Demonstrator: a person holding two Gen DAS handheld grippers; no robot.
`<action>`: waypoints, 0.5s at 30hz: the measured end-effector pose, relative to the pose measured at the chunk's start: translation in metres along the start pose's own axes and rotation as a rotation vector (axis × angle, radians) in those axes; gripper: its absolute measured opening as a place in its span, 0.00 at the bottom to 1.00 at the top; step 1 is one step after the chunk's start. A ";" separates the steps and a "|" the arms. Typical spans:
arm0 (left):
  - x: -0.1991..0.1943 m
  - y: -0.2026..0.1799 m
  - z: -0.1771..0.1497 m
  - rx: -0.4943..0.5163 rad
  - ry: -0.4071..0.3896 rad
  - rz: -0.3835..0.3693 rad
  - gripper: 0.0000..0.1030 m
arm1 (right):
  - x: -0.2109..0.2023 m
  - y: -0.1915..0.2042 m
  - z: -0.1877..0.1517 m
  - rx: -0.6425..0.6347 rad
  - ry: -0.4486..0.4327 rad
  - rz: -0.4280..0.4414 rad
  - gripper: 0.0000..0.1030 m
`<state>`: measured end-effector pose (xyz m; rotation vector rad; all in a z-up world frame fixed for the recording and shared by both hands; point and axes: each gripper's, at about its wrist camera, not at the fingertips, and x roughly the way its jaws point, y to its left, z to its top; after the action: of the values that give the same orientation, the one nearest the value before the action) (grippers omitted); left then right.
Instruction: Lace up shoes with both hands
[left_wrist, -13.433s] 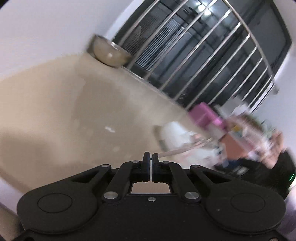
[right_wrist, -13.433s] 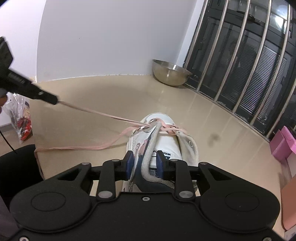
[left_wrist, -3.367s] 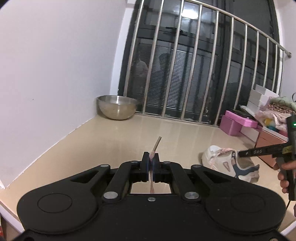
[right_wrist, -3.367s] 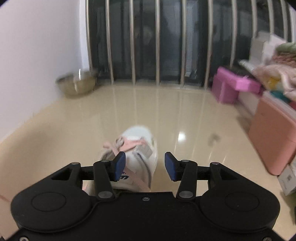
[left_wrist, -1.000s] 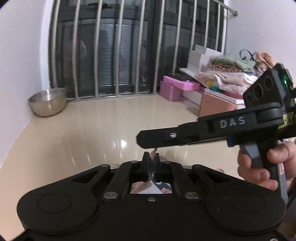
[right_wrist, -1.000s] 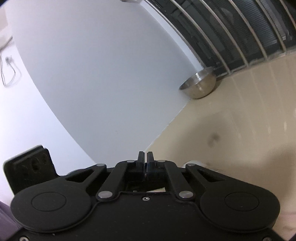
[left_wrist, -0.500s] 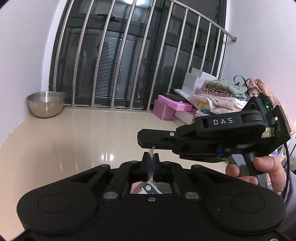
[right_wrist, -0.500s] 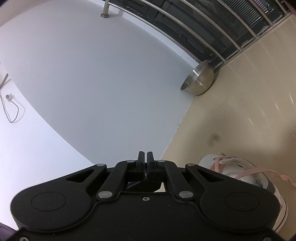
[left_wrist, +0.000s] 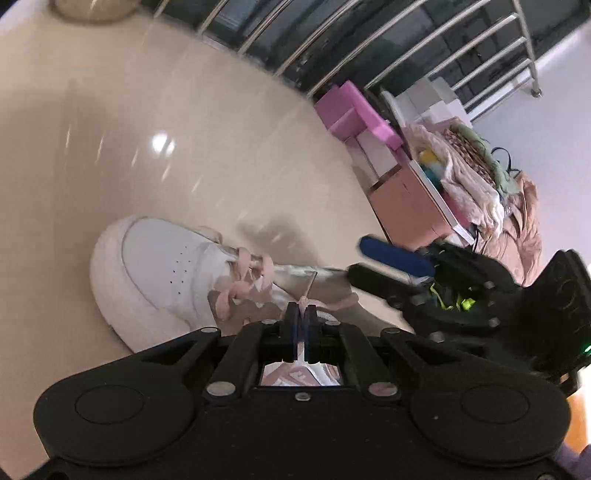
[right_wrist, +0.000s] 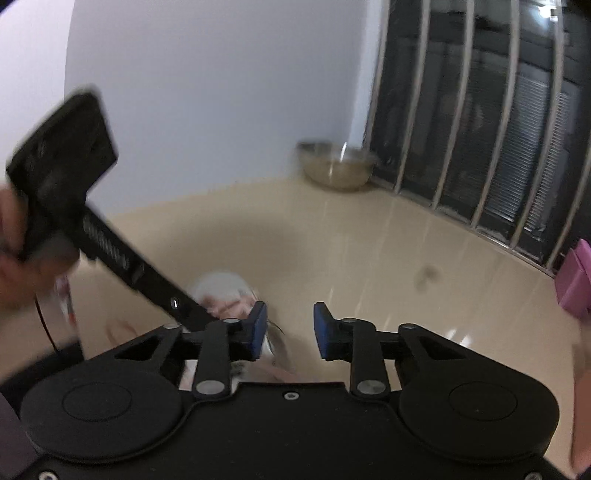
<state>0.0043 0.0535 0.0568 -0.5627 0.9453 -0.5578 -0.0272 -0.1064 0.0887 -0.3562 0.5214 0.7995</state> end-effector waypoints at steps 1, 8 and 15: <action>0.003 0.000 0.001 -0.005 0.011 0.001 0.03 | 0.005 -0.004 0.000 0.008 0.013 0.035 0.26; 0.023 0.030 -0.002 -0.131 0.044 -0.068 0.04 | 0.020 -0.031 -0.004 0.172 0.008 0.137 0.18; 0.042 0.057 0.011 -0.302 0.119 -0.174 0.04 | 0.025 -0.057 -0.023 0.386 -0.031 0.166 0.17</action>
<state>0.0445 0.0692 -0.0004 -0.8964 1.1089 -0.6133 0.0229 -0.1399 0.0622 0.0564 0.6681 0.8424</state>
